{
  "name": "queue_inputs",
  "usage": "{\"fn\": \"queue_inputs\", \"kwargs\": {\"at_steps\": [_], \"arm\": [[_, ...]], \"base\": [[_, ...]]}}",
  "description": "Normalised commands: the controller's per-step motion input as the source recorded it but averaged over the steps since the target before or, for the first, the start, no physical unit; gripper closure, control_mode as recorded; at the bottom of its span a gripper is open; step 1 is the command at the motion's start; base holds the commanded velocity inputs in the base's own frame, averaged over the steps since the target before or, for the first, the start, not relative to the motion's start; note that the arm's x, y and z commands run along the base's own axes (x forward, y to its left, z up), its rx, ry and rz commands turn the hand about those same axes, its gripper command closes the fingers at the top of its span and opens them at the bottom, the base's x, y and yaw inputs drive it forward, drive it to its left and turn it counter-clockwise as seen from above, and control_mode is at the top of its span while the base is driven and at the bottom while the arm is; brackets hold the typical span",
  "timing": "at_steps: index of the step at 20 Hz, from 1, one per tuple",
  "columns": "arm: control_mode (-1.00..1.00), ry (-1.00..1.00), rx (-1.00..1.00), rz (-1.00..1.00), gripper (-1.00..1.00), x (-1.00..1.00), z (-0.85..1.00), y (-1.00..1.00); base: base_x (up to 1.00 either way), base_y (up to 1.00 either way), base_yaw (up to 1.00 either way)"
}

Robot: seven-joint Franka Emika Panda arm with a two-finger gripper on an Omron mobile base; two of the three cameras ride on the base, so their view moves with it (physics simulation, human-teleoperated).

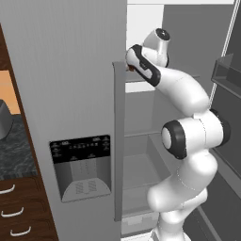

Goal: Place one cucumber and one chicken drumstick in each tupperware on the nearby counter, to pack two identical lunches.

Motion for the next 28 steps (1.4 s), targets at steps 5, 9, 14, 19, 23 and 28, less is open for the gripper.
{"fn": "queue_inputs", "kwargs": {"at_steps": [5, 9, 14, 19, 23, 28], "arm": [[-1.0, 0.12, -0.07, 0.0, 1.0, 0.86, -0.96, 0.41], [-1.0, 0.09, -0.09, 0.0, 1.0, 0.61, -1.0, 0.45], [-1.0, 0.08, -0.06, -0.01, 1.0, -0.4, -0.95, -0.19], [-1.0, -0.06, 0.0, -0.08, 1.0, -1.0, -0.69, -0.6], [-1.0, -0.12, 0.0, -0.13, 1.0, -1.0, -0.45, -0.27], [-1.0, -0.07, 0.0, -0.16, 1.0, -1.0, -0.09, 0.0]], "base": [[0.0, 0.0, 0.0], [0.0, 0.0, 0.0], [0.0, 0.0, 0.0], [0.0, 0.0, 0.0], [0.0, 0.0, 0.0], [0.0, 0.0, 0.0]]}}
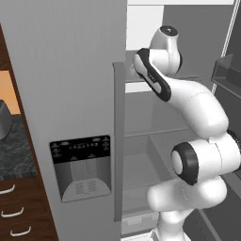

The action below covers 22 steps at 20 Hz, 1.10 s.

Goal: Place one cucumber and one chicken drumstick in each tupperware on the nearby counter, to pack two identical lunches.

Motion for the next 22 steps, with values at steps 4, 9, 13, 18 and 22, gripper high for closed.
{"fn": "queue_inputs", "kwargs": {"at_steps": [4, 9, 13, 18, 22], "arm": [[-1.0, -0.03, 0.0, -0.15, 1.0, -1.0, 0.0, -0.07], [-1.0, -0.12, 0.03, -0.06, 1.0, -1.0, 0.0, -0.48], [-1.0, -0.15, 0.0, -0.04, 1.0, -1.0, -0.11, -0.32], [-1.0, -0.15, -0.01, 0.0, 1.0, -1.0, -0.27, 0.04], [1.0, -0.03, -0.03, 0.0, 1.0, -0.25, -0.14, 0.11]], "base": [[0.0, 0.0, 0.0], [0.0, 0.0, 0.0], [0.0, 0.0, 0.0], [0.0, 0.0, 0.0], [-0.74, 0.61, 0.04]]}}
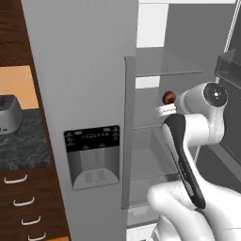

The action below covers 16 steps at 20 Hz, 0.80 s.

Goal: Place one cucumber and one chicken drumstick in each tupperware on the nearby counter, to pack two identical lunches.

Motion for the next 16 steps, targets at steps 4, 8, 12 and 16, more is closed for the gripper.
{"fn": "queue_inputs", "kwargs": {"at_steps": [4, 8, 12, 16], "arm": [[1.0, 0.0, 0.0, 0.0, 1.0, 0.0, 0.0, 0.0], [1.0, 0.0, 0.0, 0.0, 1.0, 0.0, 0.0, 0.0], [1.0, 0.0, 0.0, 0.0, 1.0, 0.0, 0.0, 0.0], [1.0, 0.0, 0.0, 0.0, 1.0, 0.0, 0.0, 0.0]], "base": [[-0.97, 1.0, 0.29], [-0.64, 1.0, 0.47], [-0.09, 1.0, 0.53], [0.18, 1.0, 0.42]]}}
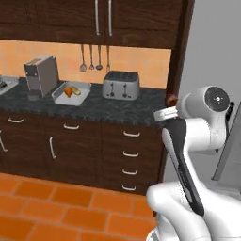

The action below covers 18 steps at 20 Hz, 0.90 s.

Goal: Place one cucumber and one chicken drumstick in each tupperware on the nearby counter, to pack two identical lunches.

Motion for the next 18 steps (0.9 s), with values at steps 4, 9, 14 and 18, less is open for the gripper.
{"fn": "queue_inputs", "kwargs": {"at_steps": [4, 9, 14, 18], "arm": [[1.0, 0.0, 0.0, 0.0, 1.0, 0.0, 0.0, 0.0], [1.0, 0.0, 0.0, 0.0, 1.0, 0.0, 0.0, 0.0], [1.0, 0.0, 0.0, 0.0, 1.0, 0.0, 0.0, 0.0], [1.0, 0.0, 0.0, 0.0, 1.0, 0.0, 0.0, 0.0]], "base": [[0.59, 1.0, 0.32], [0.95, 1.0, 0.19], [0.99, 1.0, 0.15], [1.0, 1.0, 0.02]]}}
